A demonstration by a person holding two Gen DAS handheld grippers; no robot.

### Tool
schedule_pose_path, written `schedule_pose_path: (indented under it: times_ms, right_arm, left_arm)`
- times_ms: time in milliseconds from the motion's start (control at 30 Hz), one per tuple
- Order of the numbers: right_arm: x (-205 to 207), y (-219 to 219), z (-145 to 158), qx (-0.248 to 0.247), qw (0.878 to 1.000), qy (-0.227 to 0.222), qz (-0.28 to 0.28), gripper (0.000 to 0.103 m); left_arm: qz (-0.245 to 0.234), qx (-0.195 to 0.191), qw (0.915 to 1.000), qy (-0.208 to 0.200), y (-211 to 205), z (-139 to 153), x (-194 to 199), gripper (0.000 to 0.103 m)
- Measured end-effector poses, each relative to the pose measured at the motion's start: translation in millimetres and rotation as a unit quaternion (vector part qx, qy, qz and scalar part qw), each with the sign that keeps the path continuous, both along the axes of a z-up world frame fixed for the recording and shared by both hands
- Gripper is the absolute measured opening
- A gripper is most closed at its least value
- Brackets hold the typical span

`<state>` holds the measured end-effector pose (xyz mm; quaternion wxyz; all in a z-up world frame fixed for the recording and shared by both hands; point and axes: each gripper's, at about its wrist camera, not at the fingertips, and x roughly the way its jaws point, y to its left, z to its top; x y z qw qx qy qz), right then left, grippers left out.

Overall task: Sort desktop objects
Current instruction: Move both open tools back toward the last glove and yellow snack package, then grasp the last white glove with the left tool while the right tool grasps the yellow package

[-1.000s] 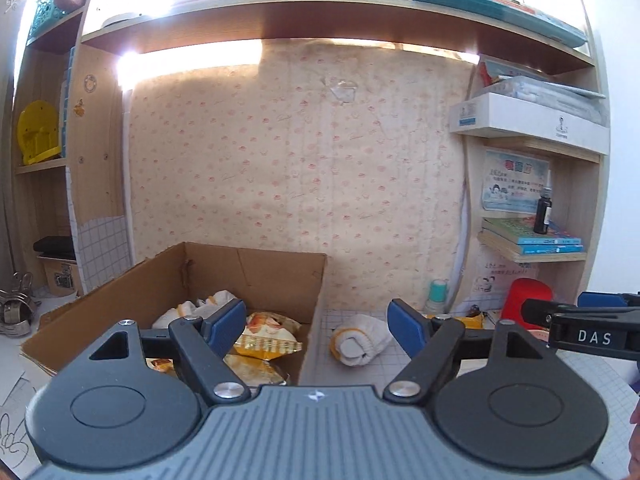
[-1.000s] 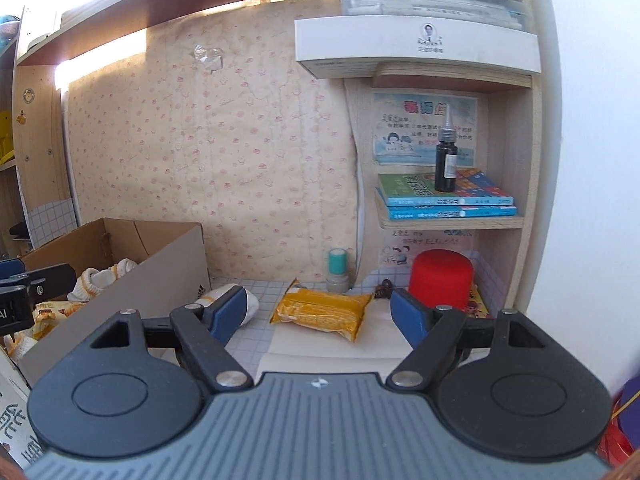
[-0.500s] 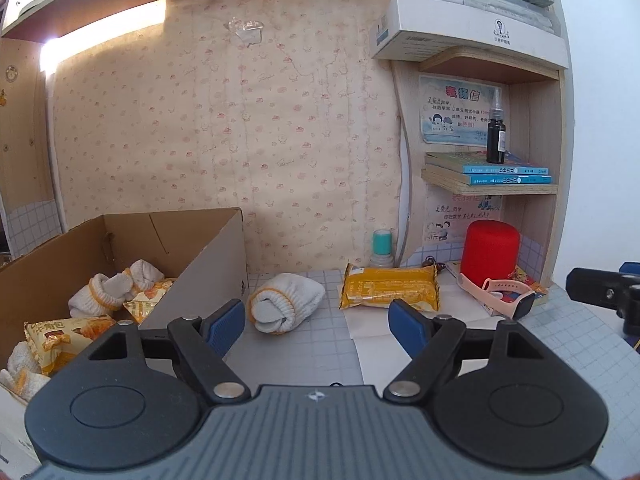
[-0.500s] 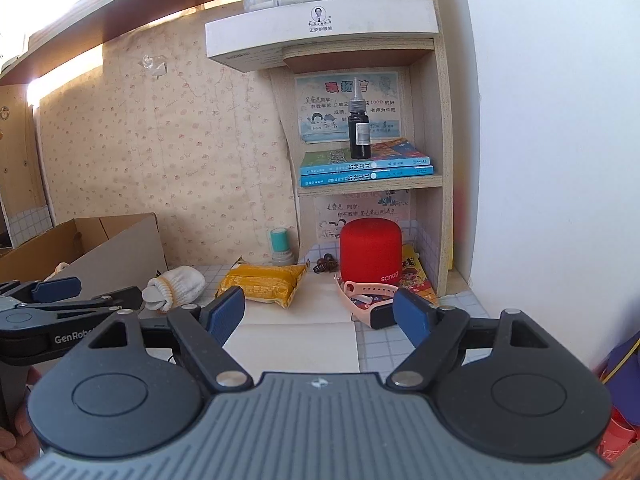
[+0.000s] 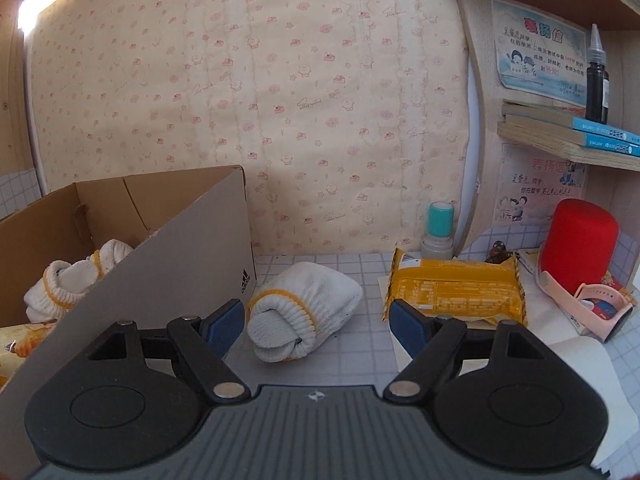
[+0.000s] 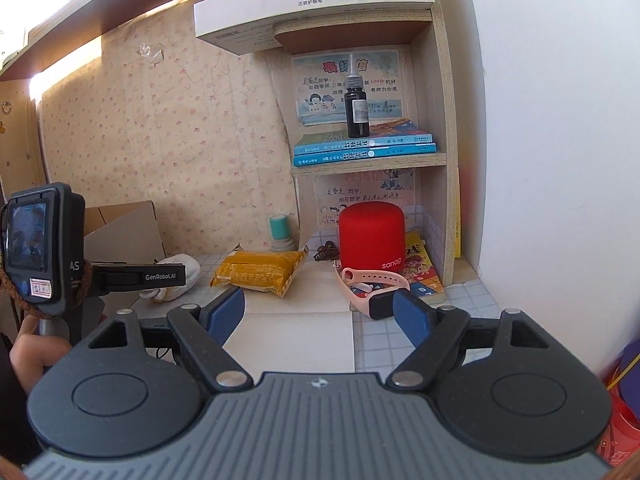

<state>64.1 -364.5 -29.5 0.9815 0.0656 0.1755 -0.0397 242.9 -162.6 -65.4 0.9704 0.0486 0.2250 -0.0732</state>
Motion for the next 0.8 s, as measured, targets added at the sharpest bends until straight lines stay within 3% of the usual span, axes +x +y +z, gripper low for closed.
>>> schedule_pose_path:
  times_ms: [367,533,667,800]
  right_arm:
    - [26.7,-4.6,-4.4,-0.004,1.000,0.012,0.014,0.080]
    - [66.2,3.2,5.9,-0.031,0.997,0.008,0.070,0.094]
    - [122.3,14.7,13.2,-0.079,0.987,0.027,0.135,0.095]
    - [173.1,31.7,6.8,-0.142,0.969,0.078,0.188,0.095]
  left_arm:
    - [0.002,0.031,0.9989,0.034,-17.1,-9.8,49.7,0.084]
    - [-0.009,0.062,0.9968,0.048,-20.6,-17.9,55.7,0.093]
    - [-0.017,0.066,0.9965,0.047,-18.6,-20.3,54.0,0.093]
    - [-0.026,0.052,0.9972,0.047,-14.4,-18.3,53.1,0.093]
